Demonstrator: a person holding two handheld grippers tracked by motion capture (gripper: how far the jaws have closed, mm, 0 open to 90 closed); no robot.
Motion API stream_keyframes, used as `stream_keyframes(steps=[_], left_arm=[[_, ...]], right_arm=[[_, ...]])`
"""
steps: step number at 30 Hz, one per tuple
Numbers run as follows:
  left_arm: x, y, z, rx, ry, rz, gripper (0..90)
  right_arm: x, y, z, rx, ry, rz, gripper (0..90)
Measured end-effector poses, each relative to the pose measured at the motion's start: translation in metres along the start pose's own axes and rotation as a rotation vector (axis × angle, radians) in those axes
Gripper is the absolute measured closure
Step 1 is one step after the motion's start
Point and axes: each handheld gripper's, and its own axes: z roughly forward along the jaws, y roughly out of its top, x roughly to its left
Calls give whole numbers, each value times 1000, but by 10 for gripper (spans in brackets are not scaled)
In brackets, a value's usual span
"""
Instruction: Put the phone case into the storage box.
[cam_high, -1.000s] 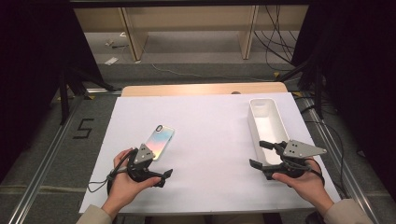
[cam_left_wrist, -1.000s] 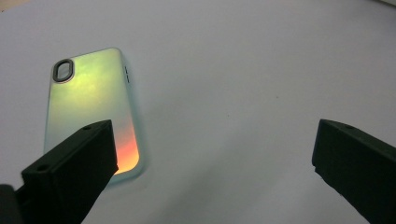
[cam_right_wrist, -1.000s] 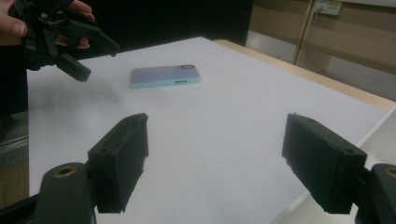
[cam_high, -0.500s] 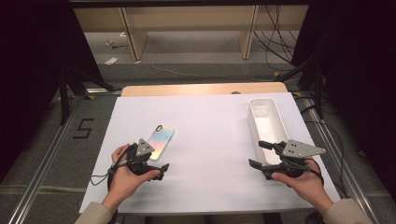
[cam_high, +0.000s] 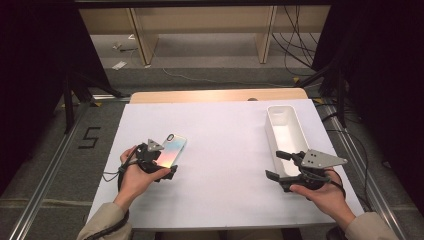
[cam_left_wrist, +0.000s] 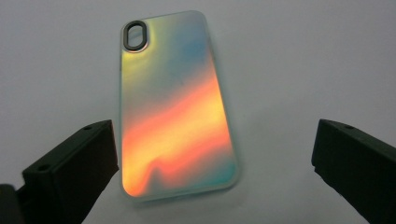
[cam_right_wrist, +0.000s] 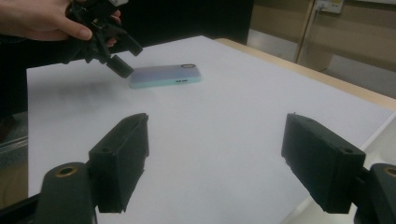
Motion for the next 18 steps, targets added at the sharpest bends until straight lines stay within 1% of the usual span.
stream_keyframes(steps=[5, 6, 7, 12, 18], left_arm=[[10, 8, 11, 52, 23, -19, 6], [13, 10, 15, 67, 30, -18, 12], [13, 10, 15, 67, 30, -18, 18], [16, 17, 26, 113, 35, -25, 21], [17, 22, 36, 169, 55, -9, 25]], right_arm=[[0, 0, 0, -2, 0, 2, 239], [0, 0, 0, -3, 0, 4, 240], [0, 0, 0, -3, 1, 4, 240], [0, 0, 0, -2, 0, 3, 240], [0, 0, 0, -3, 3, 5, 240]])
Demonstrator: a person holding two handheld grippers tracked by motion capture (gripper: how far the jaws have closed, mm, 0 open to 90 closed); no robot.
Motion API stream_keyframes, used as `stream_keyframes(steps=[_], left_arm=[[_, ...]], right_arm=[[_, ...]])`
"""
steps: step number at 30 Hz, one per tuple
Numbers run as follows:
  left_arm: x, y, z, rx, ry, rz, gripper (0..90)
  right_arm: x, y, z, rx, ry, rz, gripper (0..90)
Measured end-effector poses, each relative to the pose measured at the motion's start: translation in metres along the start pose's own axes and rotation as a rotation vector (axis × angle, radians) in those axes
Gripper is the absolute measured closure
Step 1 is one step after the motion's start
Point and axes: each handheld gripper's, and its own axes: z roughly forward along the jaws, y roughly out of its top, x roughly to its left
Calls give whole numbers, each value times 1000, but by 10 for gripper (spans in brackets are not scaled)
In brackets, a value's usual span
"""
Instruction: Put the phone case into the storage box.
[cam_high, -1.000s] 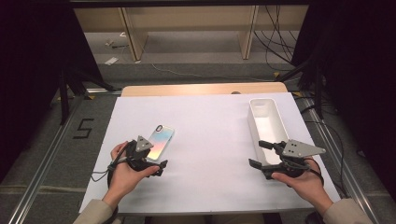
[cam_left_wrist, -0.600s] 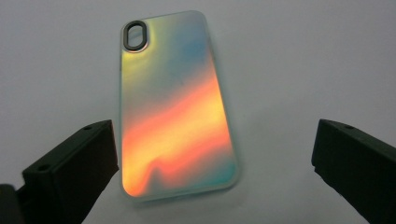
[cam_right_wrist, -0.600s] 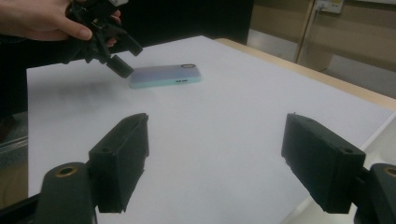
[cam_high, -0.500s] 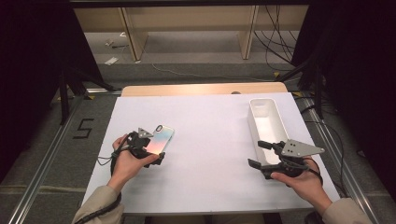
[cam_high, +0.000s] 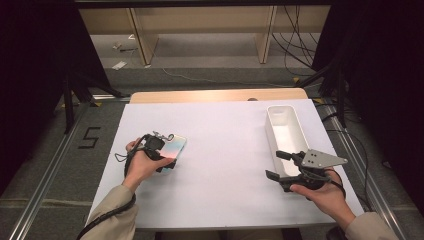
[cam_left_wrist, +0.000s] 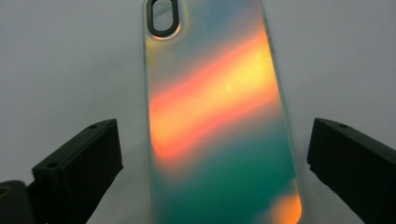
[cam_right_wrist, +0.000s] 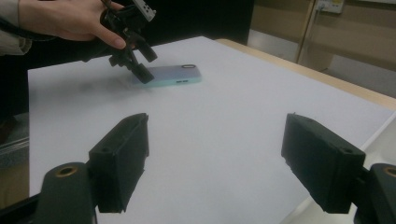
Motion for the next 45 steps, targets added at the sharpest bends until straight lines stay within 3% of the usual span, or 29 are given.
stream_keyframes(steps=[15, 30, 45], left_arm=[[4, 3, 10, 56, -12, -3, 25], [8, 6, 11, 100, -64, -57, 92], [5, 8, 9, 122, -59, -66, 154]], right_arm=[[0, 0, 0, 0, 1, 0, 240], [0, 0, 1, 1, 6, 1, 240], [1, 0, 1, 2, 9, 2, 241]])
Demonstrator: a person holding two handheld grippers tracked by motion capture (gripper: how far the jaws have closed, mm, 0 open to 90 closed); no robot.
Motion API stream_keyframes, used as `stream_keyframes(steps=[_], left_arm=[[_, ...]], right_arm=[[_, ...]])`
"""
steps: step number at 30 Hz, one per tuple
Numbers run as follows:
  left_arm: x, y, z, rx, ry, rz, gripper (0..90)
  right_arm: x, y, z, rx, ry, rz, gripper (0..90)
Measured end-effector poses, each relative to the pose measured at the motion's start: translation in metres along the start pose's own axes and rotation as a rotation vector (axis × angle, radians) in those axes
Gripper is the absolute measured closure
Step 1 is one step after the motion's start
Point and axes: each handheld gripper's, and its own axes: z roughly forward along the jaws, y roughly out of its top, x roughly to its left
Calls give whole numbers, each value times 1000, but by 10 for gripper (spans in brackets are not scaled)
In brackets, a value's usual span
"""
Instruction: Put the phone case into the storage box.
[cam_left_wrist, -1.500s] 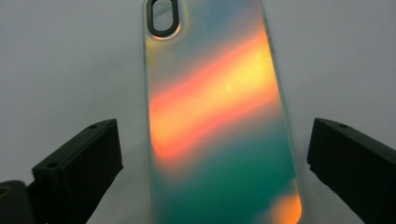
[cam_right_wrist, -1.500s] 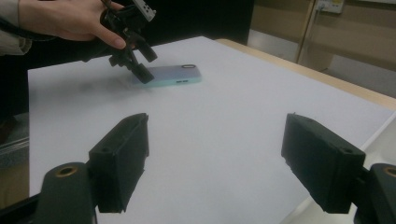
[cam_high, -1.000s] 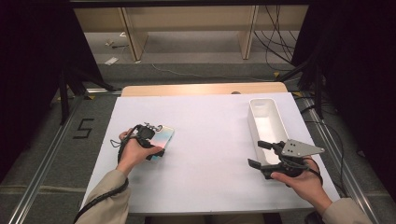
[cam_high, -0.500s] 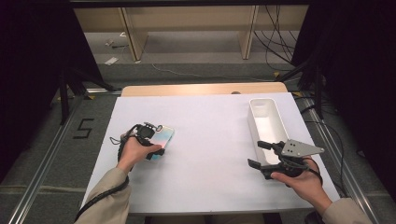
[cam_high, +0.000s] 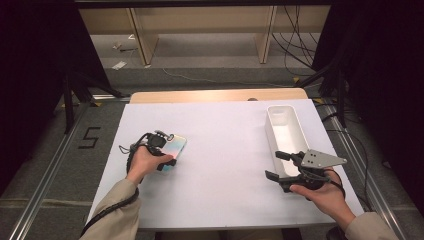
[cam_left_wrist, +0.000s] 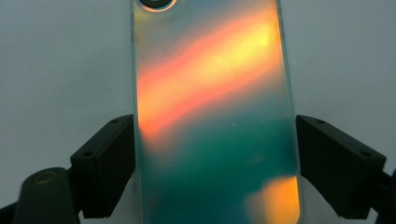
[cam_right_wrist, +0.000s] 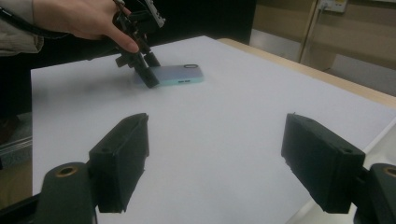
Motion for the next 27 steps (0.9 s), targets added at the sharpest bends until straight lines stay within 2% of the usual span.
stream_keyframes(steps=[17, 27], left_arm=[[0, -2, -1, -13, -3, -2, 166], [-4, -1, -9, -71, -6, 10, 171]], right_arm=[[0, 0, 0, -4, -1, -1, 241], [0, 1, -1, -7, -1, -1, 242]])
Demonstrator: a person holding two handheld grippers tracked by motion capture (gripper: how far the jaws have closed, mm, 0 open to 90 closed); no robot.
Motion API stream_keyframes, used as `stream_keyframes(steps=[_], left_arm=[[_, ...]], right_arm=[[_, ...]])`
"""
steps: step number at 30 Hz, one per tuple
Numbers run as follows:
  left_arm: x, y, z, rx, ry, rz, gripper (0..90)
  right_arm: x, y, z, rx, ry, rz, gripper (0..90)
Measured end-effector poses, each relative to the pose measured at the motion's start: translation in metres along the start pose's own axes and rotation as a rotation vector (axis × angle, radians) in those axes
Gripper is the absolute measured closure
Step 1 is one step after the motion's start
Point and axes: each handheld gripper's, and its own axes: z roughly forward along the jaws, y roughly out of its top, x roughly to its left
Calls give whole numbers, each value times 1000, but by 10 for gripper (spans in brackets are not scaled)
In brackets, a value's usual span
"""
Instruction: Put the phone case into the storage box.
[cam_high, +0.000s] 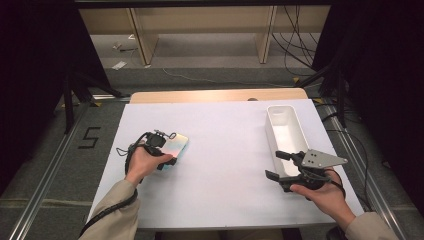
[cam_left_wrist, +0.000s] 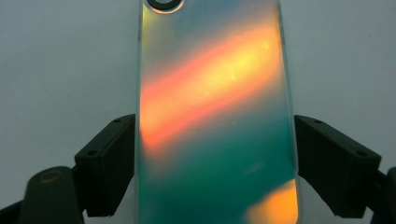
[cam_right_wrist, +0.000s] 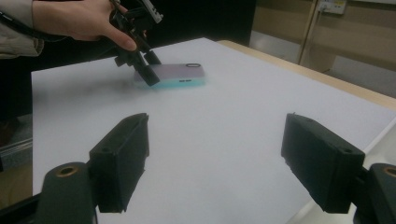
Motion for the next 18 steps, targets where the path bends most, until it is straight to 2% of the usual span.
stream_keyframes(steps=[3, 18], left_arm=[[-2, 0, -4, -16, -3, 11, 171], [-7, 0, -23, -113, -13, -6, 172]], right_arm=[[0, 0, 0, -3, 0, 2, 242], [-1, 1, 1, -14, 3, 21, 243]])
